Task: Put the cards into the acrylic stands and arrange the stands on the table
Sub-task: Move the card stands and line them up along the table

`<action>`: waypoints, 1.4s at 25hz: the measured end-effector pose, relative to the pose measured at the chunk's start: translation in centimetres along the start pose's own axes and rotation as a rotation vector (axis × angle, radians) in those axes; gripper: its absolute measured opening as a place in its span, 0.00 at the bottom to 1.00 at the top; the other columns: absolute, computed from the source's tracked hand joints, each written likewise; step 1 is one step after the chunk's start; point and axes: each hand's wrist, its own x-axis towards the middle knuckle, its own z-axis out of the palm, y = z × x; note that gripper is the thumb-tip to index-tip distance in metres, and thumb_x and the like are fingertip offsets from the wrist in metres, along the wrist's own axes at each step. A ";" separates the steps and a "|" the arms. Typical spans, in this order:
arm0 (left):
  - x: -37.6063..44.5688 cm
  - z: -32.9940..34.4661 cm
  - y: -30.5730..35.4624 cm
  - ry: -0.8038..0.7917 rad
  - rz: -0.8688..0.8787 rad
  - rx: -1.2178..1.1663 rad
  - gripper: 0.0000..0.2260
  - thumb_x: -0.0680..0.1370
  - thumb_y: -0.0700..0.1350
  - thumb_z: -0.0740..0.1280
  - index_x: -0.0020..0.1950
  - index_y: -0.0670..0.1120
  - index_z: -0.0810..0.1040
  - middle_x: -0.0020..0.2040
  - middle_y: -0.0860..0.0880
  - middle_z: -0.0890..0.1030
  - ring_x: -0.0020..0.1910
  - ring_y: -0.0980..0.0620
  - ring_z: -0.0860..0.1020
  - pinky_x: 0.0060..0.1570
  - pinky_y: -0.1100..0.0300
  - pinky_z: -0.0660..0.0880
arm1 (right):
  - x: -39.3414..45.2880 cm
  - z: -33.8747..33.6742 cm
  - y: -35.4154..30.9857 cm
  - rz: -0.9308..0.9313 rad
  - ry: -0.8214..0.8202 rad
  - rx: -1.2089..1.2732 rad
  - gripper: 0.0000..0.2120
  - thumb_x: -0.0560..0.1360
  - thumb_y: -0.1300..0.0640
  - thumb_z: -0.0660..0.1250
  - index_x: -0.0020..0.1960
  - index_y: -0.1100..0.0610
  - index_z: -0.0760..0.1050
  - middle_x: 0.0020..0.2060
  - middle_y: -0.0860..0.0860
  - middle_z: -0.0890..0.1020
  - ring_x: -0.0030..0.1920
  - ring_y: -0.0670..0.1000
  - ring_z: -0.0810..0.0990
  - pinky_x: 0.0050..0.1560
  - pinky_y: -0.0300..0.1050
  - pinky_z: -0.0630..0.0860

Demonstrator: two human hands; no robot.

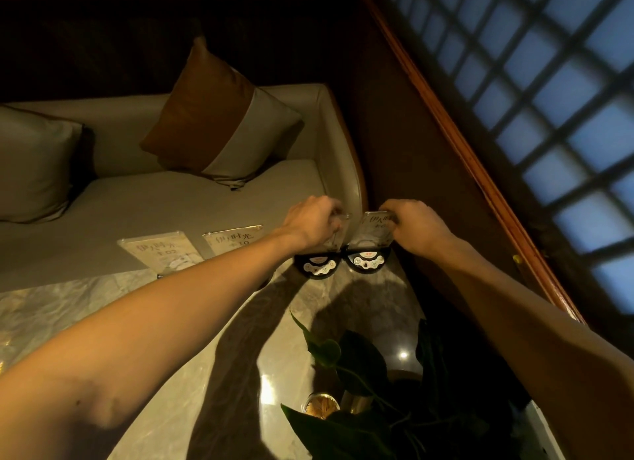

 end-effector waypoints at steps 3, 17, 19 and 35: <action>-0.2 -0.6 0.2 0.009 0.000 0.019 0.16 0.78 0.46 0.71 0.67 0.49 0.79 0.61 0.47 0.83 0.61 0.46 0.80 0.59 0.47 0.77 | -0.3 -0.1 -0.4 -0.020 0.039 -0.063 0.18 0.79 0.60 0.66 0.68 0.55 0.74 0.61 0.54 0.81 0.62 0.54 0.79 0.64 0.55 0.75; -7.7 -7.9 -8.4 -0.170 -0.143 0.215 0.26 0.70 0.52 0.79 0.66 0.51 0.79 0.62 0.48 0.82 0.59 0.47 0.80 0.57 0.51 0.78 | 1.6 0.9 -13.5 -0.306 0.045 -0.016 0.23 0.78 0.51 0.68 0.72 0.50 0.72 0.69 0.52 0.77 0.73 0.55 0.69 0.77 0.61 0.58; -8.8 -7.9 -9.9 -0.165 -0.156 0.300 0.20 0.72 0.50 0.77 0.62 0.51 0.80 0.59 0.47 0.82 0.58 0.46 0.80 0.50 0.54 0.75 | 2.1 2.2 -16.3 -0.335 -0.045 -0.078 0.20 0.79 0.51 0.67 0.70 0.49 0.74 0.67 0.51 0.78 0.73 0.54 0.67 0.78 0.62 0.51; -8.2 -6.4 -10.8 0.012 -0.126 0.041 0.09 0.78 0.43 0.72 0.57 0.47 0.86 0.52 0.46 0.86 0.51 0.48 0.82 0.45 0.59 0.72 | 3.7 3.3 -17.6 -0.323 -0.139 -0.160 0.09 0.80 0.56 0.65 0.56 0.49 0.82 0.47 0.49 0.85 0.57 0.54 0.80 0.76 0.62 0.55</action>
